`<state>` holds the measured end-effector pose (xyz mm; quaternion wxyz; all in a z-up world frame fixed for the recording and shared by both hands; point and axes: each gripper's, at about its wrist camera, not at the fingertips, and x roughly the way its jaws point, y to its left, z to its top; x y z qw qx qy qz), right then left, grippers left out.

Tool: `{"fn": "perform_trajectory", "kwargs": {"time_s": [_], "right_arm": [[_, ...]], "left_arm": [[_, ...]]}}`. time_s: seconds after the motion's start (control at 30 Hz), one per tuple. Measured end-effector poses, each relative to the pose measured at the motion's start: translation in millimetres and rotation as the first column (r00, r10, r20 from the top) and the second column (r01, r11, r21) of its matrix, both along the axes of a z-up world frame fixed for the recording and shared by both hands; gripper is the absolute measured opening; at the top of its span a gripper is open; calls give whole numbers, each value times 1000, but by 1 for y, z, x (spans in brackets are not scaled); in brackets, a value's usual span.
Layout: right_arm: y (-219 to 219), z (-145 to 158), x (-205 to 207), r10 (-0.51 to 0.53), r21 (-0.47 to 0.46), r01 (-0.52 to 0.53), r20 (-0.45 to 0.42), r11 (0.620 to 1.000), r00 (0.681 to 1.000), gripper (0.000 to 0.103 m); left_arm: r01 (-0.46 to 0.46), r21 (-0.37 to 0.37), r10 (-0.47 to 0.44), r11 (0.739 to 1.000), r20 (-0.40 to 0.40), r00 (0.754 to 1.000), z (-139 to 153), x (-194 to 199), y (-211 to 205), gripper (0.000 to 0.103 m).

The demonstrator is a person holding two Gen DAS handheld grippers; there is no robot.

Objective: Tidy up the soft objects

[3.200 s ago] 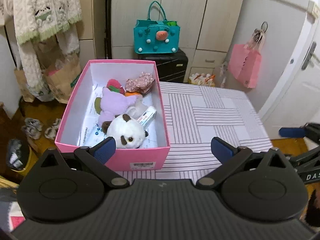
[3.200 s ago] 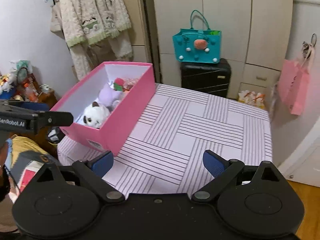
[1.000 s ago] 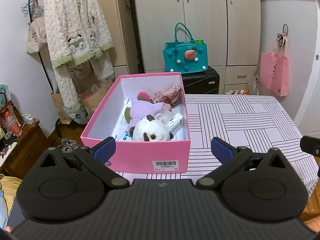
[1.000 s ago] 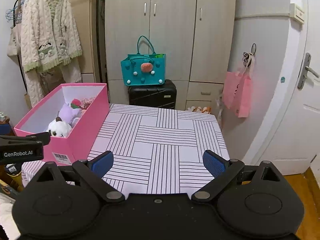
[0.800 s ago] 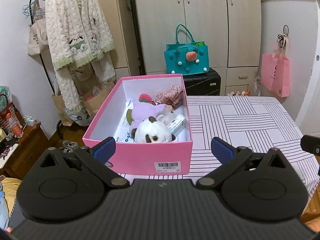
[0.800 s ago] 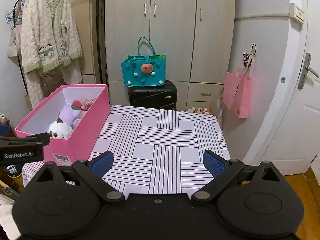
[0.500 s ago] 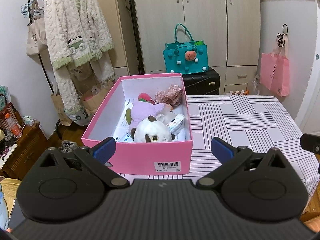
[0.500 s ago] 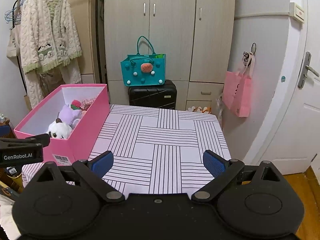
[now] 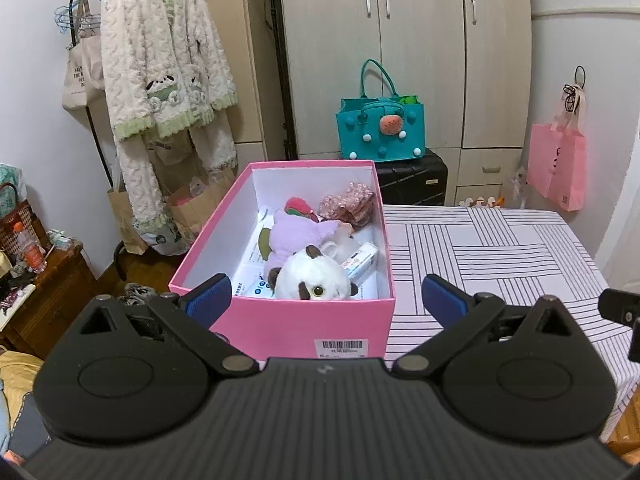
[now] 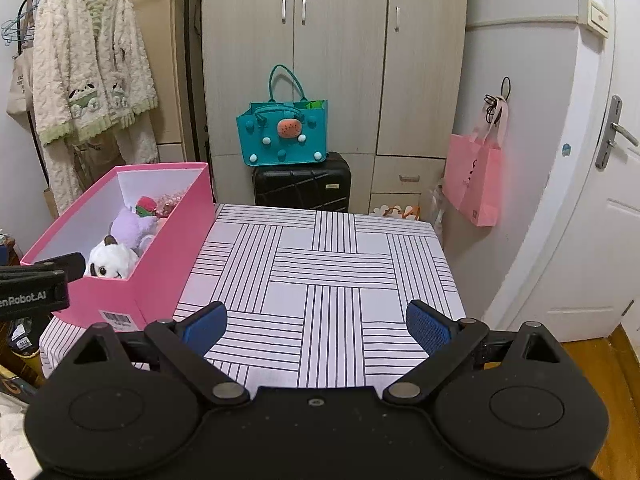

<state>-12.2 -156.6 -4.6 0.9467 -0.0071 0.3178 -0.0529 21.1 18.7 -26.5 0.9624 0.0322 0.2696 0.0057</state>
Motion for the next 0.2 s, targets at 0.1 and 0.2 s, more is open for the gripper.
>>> {"fn": "perform_trajectory", "kwargs": {"time_s": [0.1, 0.2], "right_arm": [[-1, -1, 2, -8, 3, 8, -7, 1000, 1000, 98], [-1, -2, 3, -8, 2, 8, -9, 1000, 1000, 98]], "left_arm": [[0, 3, 0, 1000, -7, 1000, -1, 1, 2, 103], [0, -2, 0, 1000, -13, 1000, -2, 2, 4, 103]]}}
